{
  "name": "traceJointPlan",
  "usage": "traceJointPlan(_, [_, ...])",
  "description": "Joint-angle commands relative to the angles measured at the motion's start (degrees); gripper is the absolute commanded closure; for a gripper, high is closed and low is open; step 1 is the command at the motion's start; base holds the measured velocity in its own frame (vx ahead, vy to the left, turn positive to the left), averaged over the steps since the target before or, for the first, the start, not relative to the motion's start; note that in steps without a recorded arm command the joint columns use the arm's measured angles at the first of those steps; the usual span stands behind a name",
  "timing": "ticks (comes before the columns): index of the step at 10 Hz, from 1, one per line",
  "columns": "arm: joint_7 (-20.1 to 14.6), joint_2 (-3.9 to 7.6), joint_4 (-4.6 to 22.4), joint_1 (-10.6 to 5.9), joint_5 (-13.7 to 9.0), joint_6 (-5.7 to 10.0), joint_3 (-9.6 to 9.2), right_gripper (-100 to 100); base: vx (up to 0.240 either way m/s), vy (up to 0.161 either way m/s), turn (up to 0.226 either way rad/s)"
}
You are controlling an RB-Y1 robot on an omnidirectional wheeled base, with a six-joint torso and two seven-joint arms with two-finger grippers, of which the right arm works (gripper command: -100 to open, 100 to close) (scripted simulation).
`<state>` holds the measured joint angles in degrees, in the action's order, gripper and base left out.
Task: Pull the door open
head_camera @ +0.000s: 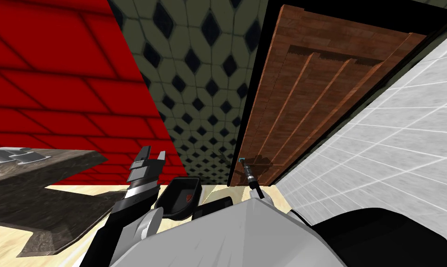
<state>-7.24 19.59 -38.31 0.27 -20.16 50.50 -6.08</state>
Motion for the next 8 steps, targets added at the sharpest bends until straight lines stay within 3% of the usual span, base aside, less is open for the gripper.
traceJointPlan(1, [-0.03,-0.06,-0.08,-0.03,0.02,0.08,-0.04,100,0.0,0.0,0.0])
traceJointPlan(3, [-0.03,-0.06,-0.08,-0.03,0.02,0.08,-0.04,100,0.0,0.0,0.0])
traceJointPlan(4, [-1.11,0.9,0.04,0.75,0.21,0.83,-0.71,100,-0.115,-0.025,0.175])
traceJointPlan(8, [-3.52,2.91,0.06,2.28,0.67,2.72,-2.29,100,-0.203,-0.024,0.131])
